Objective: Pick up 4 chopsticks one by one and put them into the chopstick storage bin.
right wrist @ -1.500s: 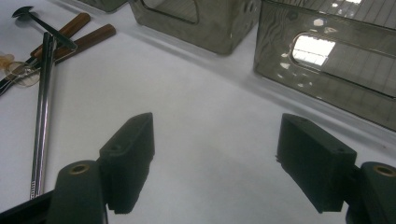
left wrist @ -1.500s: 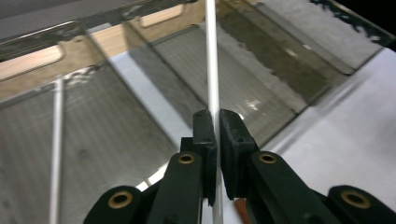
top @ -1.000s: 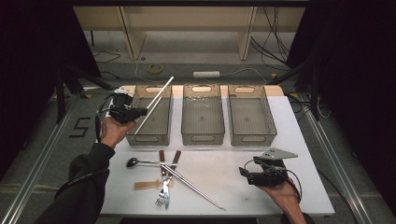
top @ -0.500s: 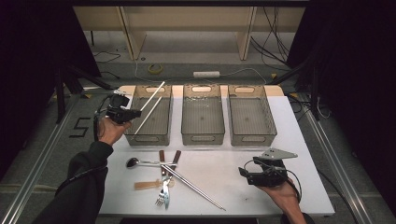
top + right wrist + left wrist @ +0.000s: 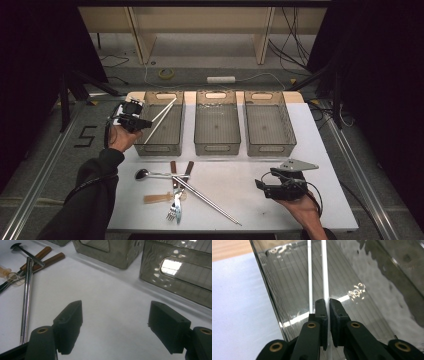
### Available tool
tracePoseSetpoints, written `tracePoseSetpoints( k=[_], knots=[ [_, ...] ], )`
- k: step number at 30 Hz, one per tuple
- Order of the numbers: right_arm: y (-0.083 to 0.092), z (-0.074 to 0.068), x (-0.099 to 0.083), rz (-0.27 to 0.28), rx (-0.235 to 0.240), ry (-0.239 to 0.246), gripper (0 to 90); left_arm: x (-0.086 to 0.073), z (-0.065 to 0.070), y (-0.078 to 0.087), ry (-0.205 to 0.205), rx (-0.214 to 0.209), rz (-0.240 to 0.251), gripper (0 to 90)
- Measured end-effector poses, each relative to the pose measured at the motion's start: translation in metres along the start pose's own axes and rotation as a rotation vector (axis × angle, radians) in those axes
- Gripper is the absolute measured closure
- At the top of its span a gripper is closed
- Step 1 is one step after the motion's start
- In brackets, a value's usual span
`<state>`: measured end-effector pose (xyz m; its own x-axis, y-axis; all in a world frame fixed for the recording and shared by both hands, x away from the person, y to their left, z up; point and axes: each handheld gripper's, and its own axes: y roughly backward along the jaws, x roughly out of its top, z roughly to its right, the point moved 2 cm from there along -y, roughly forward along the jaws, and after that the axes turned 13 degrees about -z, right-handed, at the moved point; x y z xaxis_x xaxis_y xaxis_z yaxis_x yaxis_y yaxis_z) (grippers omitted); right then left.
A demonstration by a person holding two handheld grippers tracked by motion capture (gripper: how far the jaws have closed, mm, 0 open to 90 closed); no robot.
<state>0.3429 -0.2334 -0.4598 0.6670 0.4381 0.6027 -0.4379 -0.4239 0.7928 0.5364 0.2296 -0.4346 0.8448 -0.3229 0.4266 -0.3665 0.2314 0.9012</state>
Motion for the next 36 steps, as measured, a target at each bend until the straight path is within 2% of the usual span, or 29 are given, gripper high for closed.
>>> tracePoseSetpoints(
  k=[4, 5, 6, 8, 11, 15, 20, 22, 28, 30, 32, 36],
  knots=[
    [0.000, 0.000, 0.000, -0.001, 0.001, -0.001, 28.5, 0.002, 0.002, -0.004, 0.006, -0.017, -0.045, 84.2],
    [0.000, 0.000, 0.000, -0.002, 0.002, 0.000, 28.5, 0.003, 0.003, -0.004, 0.005, -0.011, -0.043, 83.8],
    [0.000, 0.000, 0.000, -0.003, 0.001, 0.000, 28.5, 0.004, 0.002, -0.004, 0.003, -0.002, -0.042, 80.5],
    [0.000, 0.000, 0.000, -0.002, 0.001, 0.000, 28.5, 0.005, 0.002, -0.003, 0.020, -0.004, -0.036, 68.5],
    [0.000, 0.000, 0.000, -0.003, 0.000, 0.002, 28.5, 0.005, 0.003, 0.003, 0.030, -0.008, -0.009, 53.3],
    [0.000, -0.001, 0.000, 0.000, 0.002, 0.000, 28.5, 0.000, 0.006, 0.015, 0.041, -0.071, 0.045, 45.0],
    [0.000, -0.002, 0.000, 0.004, 0.008, 0.003, 28.4, -0.012, 0.019, 0.035, -0.001, -0.139, 0.079, 33.4],
    [0.000, -0.003, 0.000, 0.001, 0.010, 0.011, 28.4, -0.018, 0.025, 0.042, -0.018, -0.170, 0.094, 31.9],
    [0.001, -0.006, 0.001, 0.006, 0.018, 0.016, 28.5, -0.032, 0.041, 0.058, -0.073, -0.217, 0.139, 29.4],
    [0.000, -0.008, 0.002, 0.010, 0.023, 0.020, 28.5, -0.035, 0.046, 0.061, -0.099, -0.208, 0.141, 28.6],
    [0.000, -0.011, 0.003, 0.010, 0.031, 0.027, 28.5, -0.039, 0.051, 0.064, -0.112, -0.228, 0.155, 28.5],
    [0.000, -0.017, 0.005, 0.008, 0.048, 0.042, 28.5, -0.050, 0.062, 0.065, -0.145, -0.238, 0.175, 26.3]
  ],
)
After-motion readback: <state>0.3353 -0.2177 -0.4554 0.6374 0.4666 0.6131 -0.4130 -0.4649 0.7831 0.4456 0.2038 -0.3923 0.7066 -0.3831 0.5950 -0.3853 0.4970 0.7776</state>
